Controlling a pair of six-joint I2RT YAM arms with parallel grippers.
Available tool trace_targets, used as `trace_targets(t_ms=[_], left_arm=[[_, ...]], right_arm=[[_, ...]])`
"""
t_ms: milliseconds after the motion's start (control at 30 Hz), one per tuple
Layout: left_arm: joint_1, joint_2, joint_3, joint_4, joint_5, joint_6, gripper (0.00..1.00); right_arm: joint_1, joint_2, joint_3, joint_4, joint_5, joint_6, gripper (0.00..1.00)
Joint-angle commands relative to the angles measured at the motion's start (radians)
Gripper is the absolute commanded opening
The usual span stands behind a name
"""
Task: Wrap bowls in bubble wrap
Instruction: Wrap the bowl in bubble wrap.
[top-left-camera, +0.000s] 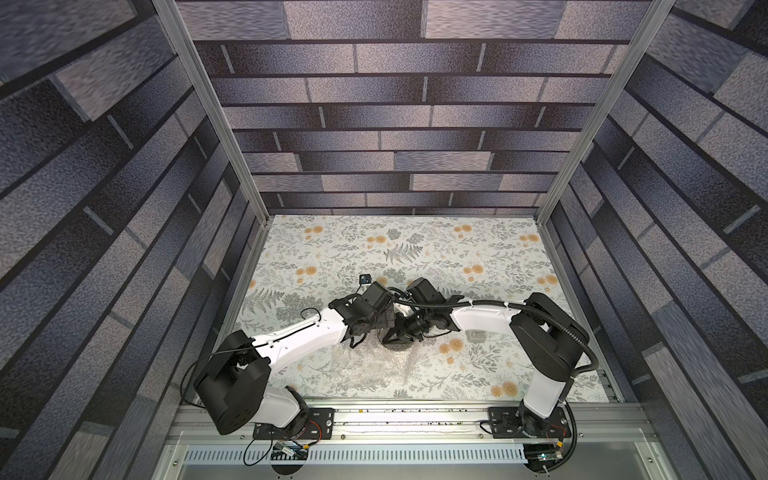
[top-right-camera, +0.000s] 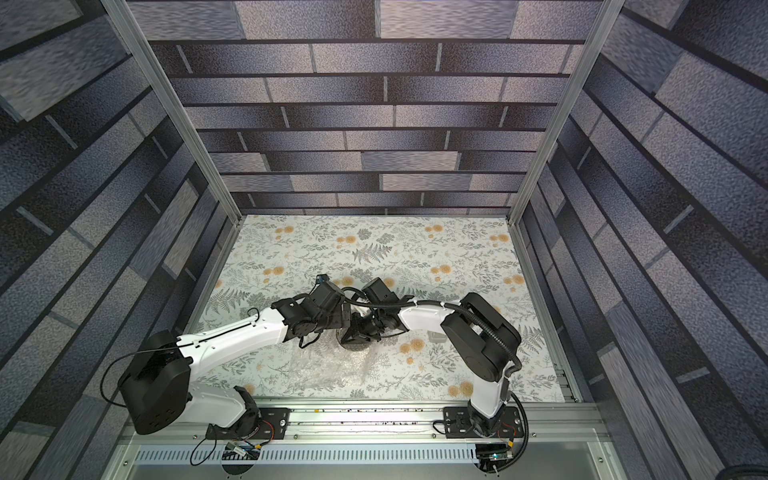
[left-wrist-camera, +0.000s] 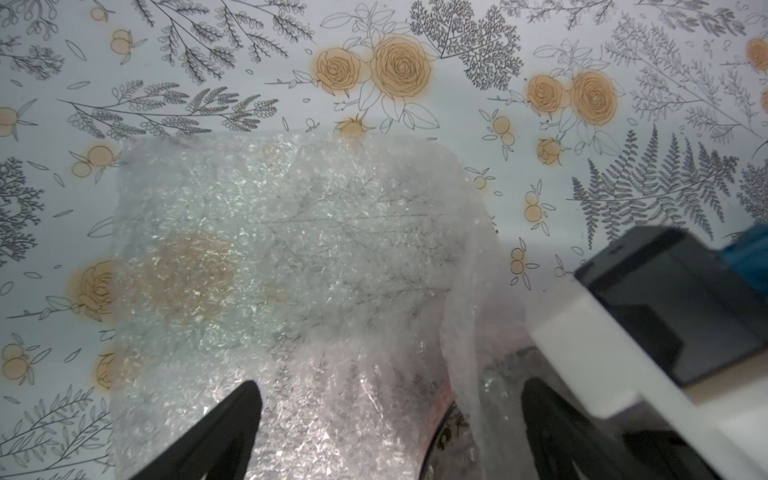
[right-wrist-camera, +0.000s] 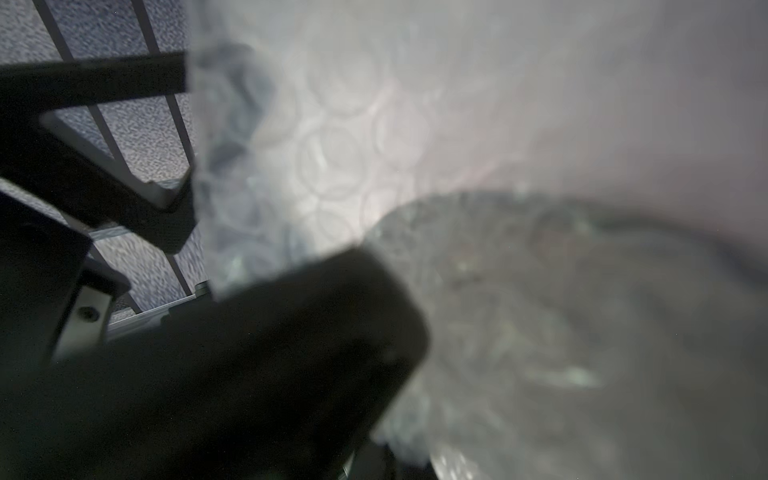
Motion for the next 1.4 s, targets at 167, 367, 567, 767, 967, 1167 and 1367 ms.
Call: trace_targets(t_ms=[167,367,567,767,967,1167,1367], left_arm=[[-0.018,0.045,-0.030,0.058,0.035,-0.025,1.00],[-0.029,0.041,-0.042,0.064,0.041,-0.025,1.00],[-0.032,0.054,-0.056,0.072,0.044,-0.029,1.00],[-0.036,0.066,-0.053,0.080,0.043,-0.028,1.00],[-0.038,0.074,-0.052,0.085,0.044,-0.026,1.00],[-0.039,0.067,-0.056,0.082,0.038,-0.026,1.00],[-0.039,0.055,-0.051,0.067,0.029,-0.020,1.00]], right_arm=[[0.019,-0.055,-0.017,-0.037,-0.016,-0.030,0.04],[0.018,-0.066,-0.005,-0.052,0.002,-0.032,0.27],[0.017,-0.104,0.001,-0.054,-0.014,-0.030,0.47],[0.002,-0.162,0.020,-0.041,-0.042,-0.009,0.52],[-0.005,-0.221,0.071,-0.061,-0.069,-0.006,0.55],[-0.037,-0.306,0.149,-0.264,-0.034,-0.111,0.56],[-0.154,-0.389,0.170,-0.580,0.092,-0.270,0.56]])
